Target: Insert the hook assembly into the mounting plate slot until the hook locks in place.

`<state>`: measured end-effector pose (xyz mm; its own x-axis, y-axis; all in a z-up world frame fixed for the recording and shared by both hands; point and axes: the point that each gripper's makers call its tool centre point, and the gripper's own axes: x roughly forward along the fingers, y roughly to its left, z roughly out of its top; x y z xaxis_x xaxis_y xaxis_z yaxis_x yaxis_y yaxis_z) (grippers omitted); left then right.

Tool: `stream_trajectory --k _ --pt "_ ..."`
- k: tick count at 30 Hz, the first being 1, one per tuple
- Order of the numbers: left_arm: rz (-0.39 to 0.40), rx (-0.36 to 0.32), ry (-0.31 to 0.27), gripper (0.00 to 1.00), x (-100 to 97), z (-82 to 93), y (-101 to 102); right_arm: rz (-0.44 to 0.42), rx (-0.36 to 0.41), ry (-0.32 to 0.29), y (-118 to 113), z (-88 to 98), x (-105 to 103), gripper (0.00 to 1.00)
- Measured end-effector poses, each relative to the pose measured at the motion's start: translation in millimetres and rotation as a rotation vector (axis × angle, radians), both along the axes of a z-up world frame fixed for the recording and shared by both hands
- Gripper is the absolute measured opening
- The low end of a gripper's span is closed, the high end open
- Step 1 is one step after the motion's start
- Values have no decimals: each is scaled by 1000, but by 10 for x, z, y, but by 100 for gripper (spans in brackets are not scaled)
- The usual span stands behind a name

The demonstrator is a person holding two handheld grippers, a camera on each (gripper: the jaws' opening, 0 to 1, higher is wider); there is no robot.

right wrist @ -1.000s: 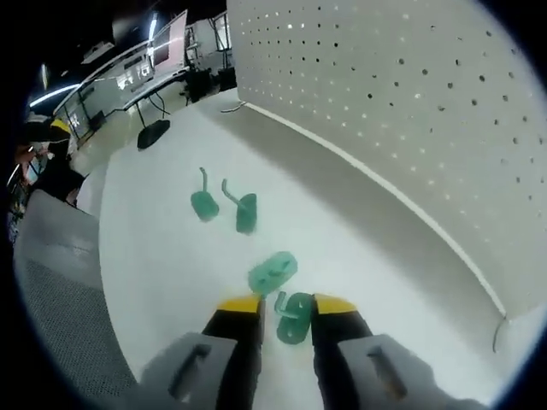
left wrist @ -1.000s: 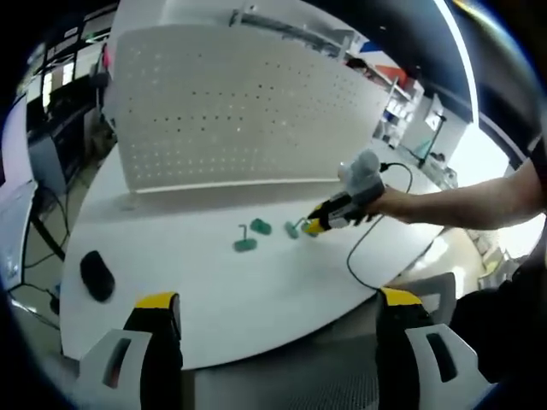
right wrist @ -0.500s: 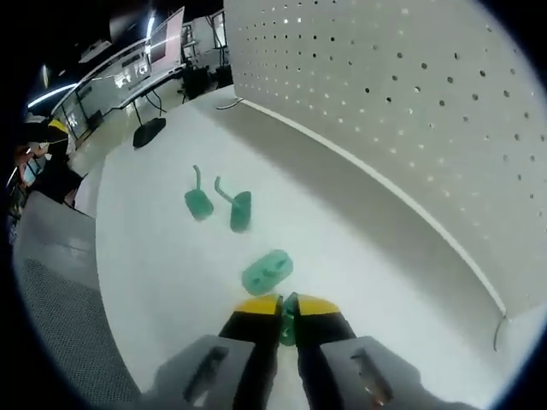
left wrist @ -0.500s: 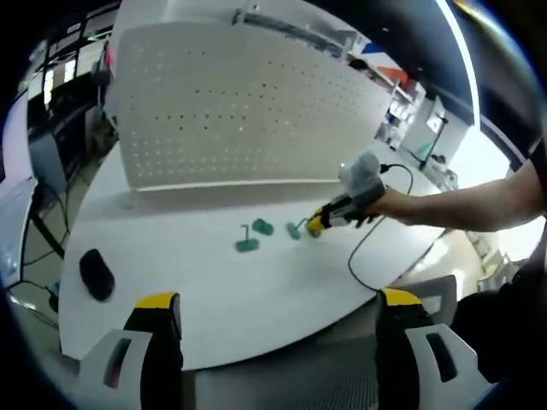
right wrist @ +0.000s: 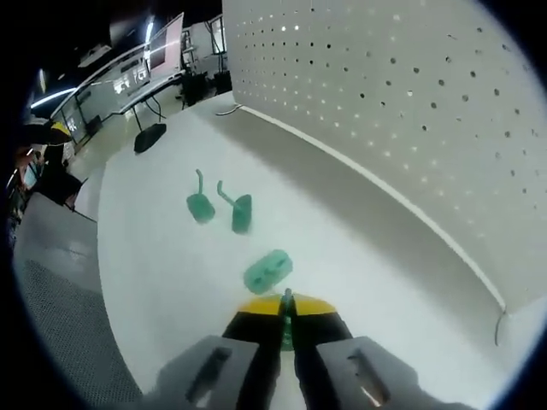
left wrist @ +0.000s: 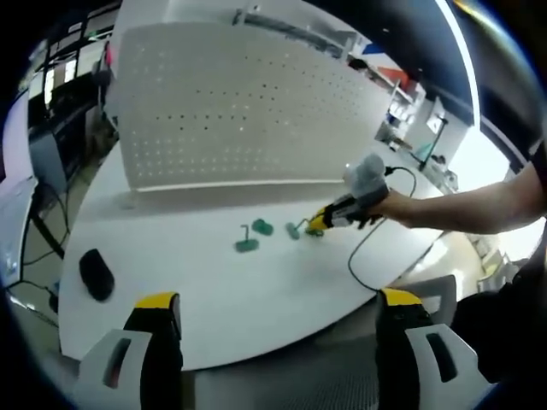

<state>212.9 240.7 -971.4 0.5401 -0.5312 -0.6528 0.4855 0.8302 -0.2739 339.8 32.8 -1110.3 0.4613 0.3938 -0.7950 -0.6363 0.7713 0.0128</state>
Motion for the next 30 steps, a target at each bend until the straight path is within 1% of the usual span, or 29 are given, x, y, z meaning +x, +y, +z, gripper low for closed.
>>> stream_trajectory --k 8,12,18,23,25,30 --pt "-12 -7 -14 96 32 40 -67 -34 34 -54 -83 200 23 0" --pt "-26 -9 -24 96 30 70 -114 -57 45 -70 -150 262 50 0" --pt "-41 -11 -31 96 13 92 -159 -91 75 -94 -188 366 35 0" --pt "-51 -11 -44 96 22 138 -191 -117 114 -124 -186 515 27 0" --pt "-55 -10 -49 96 33 157 -205 -126 131 -146 -171 620 27 0" --pt "-67 -15 -53 96 60 181 -268 -123 190 -217 -78 976 37 0"
